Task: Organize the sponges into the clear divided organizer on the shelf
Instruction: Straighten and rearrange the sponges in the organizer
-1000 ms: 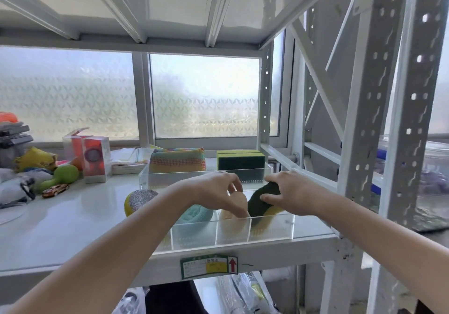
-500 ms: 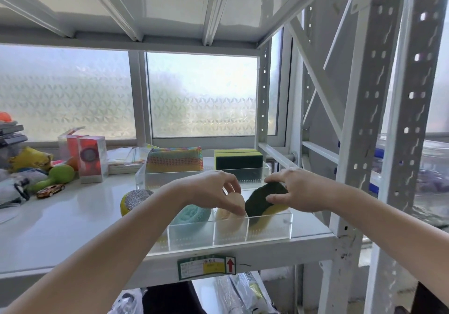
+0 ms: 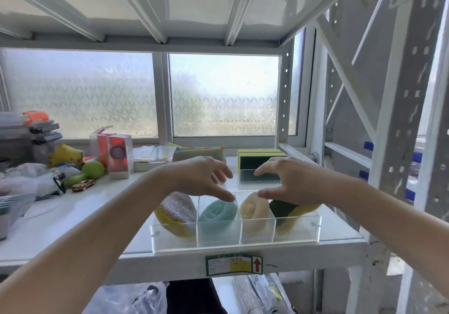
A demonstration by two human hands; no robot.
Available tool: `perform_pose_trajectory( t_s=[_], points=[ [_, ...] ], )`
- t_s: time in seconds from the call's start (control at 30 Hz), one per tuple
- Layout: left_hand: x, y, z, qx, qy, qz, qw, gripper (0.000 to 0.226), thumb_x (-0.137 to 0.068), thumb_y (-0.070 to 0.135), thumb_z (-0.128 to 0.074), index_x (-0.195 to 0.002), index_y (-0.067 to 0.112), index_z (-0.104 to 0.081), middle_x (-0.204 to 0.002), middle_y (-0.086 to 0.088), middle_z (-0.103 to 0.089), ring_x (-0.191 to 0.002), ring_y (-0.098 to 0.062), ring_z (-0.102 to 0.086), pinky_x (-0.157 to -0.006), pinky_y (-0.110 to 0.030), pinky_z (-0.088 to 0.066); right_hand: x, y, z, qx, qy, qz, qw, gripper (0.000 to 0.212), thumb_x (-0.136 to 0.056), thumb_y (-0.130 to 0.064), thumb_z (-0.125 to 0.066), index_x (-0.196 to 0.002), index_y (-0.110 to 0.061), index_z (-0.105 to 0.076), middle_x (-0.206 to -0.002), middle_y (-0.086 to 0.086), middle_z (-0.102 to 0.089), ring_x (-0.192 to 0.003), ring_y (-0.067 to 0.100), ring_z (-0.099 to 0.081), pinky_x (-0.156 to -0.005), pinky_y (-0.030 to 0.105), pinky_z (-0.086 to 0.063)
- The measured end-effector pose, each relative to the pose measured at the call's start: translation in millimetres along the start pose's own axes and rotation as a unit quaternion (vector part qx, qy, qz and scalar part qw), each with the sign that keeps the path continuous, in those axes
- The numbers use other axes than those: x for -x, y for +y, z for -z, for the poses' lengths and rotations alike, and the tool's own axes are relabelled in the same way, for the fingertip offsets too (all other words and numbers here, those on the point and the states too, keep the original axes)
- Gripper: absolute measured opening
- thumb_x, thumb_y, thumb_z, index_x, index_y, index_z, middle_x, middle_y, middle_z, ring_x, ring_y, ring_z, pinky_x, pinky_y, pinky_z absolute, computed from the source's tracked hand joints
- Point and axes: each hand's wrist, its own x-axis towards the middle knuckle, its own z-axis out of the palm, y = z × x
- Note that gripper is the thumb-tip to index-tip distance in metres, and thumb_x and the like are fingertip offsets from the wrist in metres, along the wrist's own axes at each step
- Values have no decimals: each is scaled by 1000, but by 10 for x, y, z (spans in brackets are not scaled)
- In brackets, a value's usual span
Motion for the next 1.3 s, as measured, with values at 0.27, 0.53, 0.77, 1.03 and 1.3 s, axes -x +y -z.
perform_pose_trajectory(
  t_s=[0.27,0.53,0.77,1.03,1.3],
  points=[
    [227,-259,38,-47,9,40,998,67,-66,52,-75,-125,30,-49,-122,8,-57,-108,-8,-53,-98,-30,-44,-359,-496,-292,-22,-85,59,994,60,-83,-44,-66,-137,-27,-46,-143,-6,-46,-128,16,-45,-104,29,-36],
    [705,-698,211,-1,-19,107,994,82,-53,61,-76,-125,39,-44,-128,15,-48,-114,-7,-51,-96,-28,-46,-622,-571,-285,-24,-185,67,980,70,-78,-42,-71,-139,-19,-45,-133,0,-56,-116,19,-55,-102,36,-45],
    [725,-762,83,77,14,90,993,78,-56,46,-82,-125,35,-45,-116,6,-56,-96,-5,-60,-88,-28,-52,-654,-547,-299,-57,-186,54,979,66,-76,-40,-75,-134,-20,-51,-132,-3,-56,-114,17,-56,-99,33,-46],
    [654,-675,58,61,81,80,992,63,-64,53,-74,-120,32,-53,-114,12,-57,-90,-5,-61,-75,-19,-49,-610,-492,-300,-87,-151,58,983,54,-74,-37,-77,-123,-23,-60,-93,-21,-50,-97,8,-51,-80,20,-42],
    [536,-478,57,2,104,63,993,54,-71,42,-74,-118,24,-57,-114,3,-55,-93,-13,-54,-79,-25,-46,-621,-489,-320,-70,-152,61,984,50,-72,-41,-77,-119,-26,-65,-119,-4,-53,-112,18,-52,-89,30,-48]
  ],
)
